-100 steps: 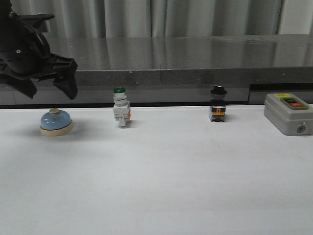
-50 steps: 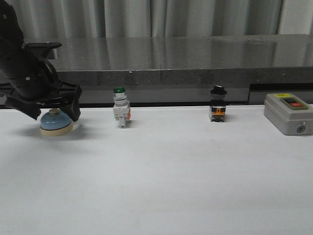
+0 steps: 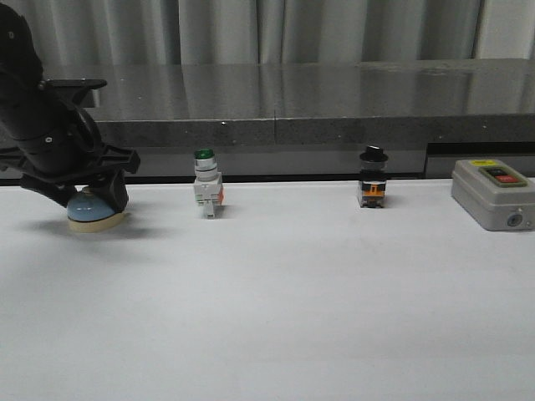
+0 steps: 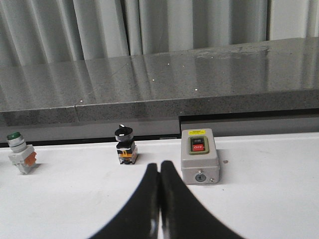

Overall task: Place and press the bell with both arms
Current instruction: 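Lift the bell with the left gripper and carry it toward table center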

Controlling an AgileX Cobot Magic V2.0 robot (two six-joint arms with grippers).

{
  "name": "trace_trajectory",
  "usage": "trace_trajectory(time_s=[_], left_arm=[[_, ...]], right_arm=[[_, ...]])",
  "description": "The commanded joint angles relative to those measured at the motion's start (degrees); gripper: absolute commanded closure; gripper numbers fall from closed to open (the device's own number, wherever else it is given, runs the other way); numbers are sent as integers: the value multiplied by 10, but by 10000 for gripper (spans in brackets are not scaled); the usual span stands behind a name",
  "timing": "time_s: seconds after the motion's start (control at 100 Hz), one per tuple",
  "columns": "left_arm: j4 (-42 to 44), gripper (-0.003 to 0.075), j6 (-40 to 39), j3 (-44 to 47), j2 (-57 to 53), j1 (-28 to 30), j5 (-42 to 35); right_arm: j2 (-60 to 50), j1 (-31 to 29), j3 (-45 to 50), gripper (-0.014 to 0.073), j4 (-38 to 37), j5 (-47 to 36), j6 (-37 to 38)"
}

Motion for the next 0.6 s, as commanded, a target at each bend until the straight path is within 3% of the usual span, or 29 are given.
trace_trajectory(time_s=[0.0, 0.15, 0.59], left_arm=[[-2, 419, -3, -17, -29, -4, -11], [-2, 512, -3, -17, -33, -4, -2], [-3, 513, -3, -17, -181, -14, 50]], right_arm=[[-10, -2, -7, 654, -6, -46, -5], [-10, -2, -7, 654, -6, -46, -5], [-10, -2, -7, 654, -6, -46, -5]])
